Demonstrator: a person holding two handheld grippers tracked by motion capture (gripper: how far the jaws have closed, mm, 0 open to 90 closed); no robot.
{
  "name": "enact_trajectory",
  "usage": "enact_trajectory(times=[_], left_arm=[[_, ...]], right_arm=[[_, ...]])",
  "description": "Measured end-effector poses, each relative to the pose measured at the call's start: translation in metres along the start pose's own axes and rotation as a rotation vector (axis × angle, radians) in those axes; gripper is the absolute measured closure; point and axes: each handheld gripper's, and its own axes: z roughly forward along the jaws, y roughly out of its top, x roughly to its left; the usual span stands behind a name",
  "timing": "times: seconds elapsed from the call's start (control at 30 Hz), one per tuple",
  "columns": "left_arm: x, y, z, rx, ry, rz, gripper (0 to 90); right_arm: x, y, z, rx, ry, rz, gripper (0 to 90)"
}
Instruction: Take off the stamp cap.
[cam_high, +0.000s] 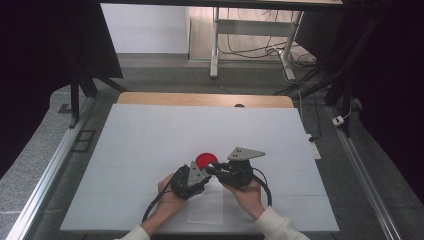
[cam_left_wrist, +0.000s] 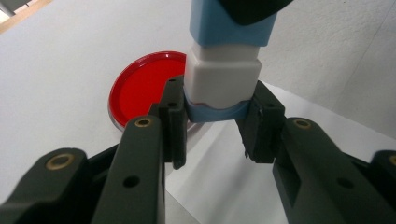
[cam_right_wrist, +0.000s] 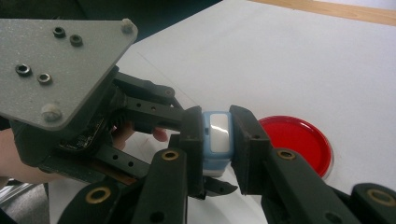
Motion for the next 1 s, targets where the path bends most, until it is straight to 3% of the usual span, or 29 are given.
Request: enact_trajectory(times=[0.3, 0.5, 0.57, 0.6, 0.7, 1.0], left_arm=[[0.0, 0.0, 0.0, -0.002, -0.011, -0.018, 64.7], [-0.001, 0.0, 0.0, 0.004, -0.009, -0.003, 64.8], [-0.002, -0.002, 0.003, 0.044, 0.009, 0.027, 65.0], [-0.003, -0.003, 0.006, 0.059, 0.01, 0.03, 65.0], [-0.001, -0.002, 0.003, 0.021, -0.037, -0.029, 65.0], [0.001, -0.002, 0.001, 0.013, -0.02, -0.02, 64.9]], right_arm=[[0.001, 0.001, -0.001, 0.001, -0.004, -0.007, 74.8], [0.002, 0.001, -0.001, 0.008, -0.007, -0.016, 74.8], [0.001, 0.001, -0.002, -0.006, -0.012, -0.017, 75.0], [0.001, 0.002, -0.004, -0.024, -0.037, -0.031, 74.9], [-0.003, 0.009, -0.015, -0.059, -0.056, -0.026, 75.0], [-0.007, 0.007, -0.015, -0.052, -0.05, -0.011, 75.0]])
